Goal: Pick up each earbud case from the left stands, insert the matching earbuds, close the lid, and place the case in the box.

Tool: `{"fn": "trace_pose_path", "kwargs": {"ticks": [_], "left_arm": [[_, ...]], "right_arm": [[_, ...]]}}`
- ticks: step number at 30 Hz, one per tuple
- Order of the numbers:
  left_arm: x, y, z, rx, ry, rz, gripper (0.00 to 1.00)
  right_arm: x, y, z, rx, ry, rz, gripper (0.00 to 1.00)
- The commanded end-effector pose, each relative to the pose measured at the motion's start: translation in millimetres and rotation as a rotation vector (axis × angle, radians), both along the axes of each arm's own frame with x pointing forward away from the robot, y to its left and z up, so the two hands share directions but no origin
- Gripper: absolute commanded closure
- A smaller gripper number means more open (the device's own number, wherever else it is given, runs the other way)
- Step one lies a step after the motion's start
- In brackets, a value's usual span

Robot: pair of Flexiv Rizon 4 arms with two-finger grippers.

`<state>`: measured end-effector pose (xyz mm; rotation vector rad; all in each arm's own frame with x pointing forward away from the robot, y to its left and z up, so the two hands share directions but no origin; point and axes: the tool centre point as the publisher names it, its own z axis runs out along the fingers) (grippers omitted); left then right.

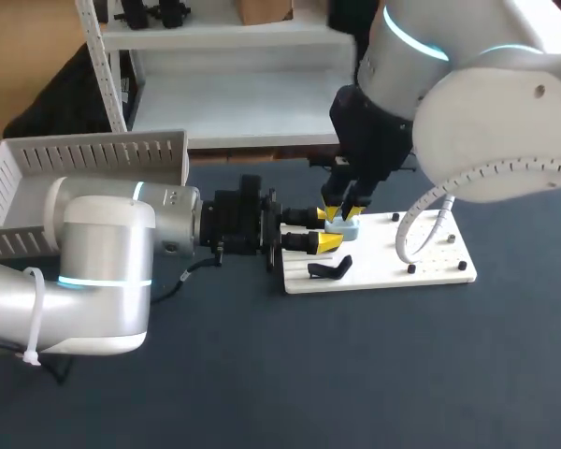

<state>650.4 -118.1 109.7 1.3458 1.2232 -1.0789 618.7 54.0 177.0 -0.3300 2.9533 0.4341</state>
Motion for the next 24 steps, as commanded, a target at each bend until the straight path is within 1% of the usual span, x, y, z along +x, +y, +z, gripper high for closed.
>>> {"fn": "trace_pose_path", "kwargs": {"ticks": [1, 24], "left_arm": [[-1.2, -0.3, -0.6, -0.003, -0.002, 0.005, 1.00], [-1.2, -0.3, -0.6, -0.003, -0.002, 0.005, 1.00]], "right_arm": [[2.4, 1.2, -2.9, -0.001, -0.001, -0.006, 1.00], [14.4, 0.2, -11.0, -0.002, 0.013, -0.021, 1.00]]}}
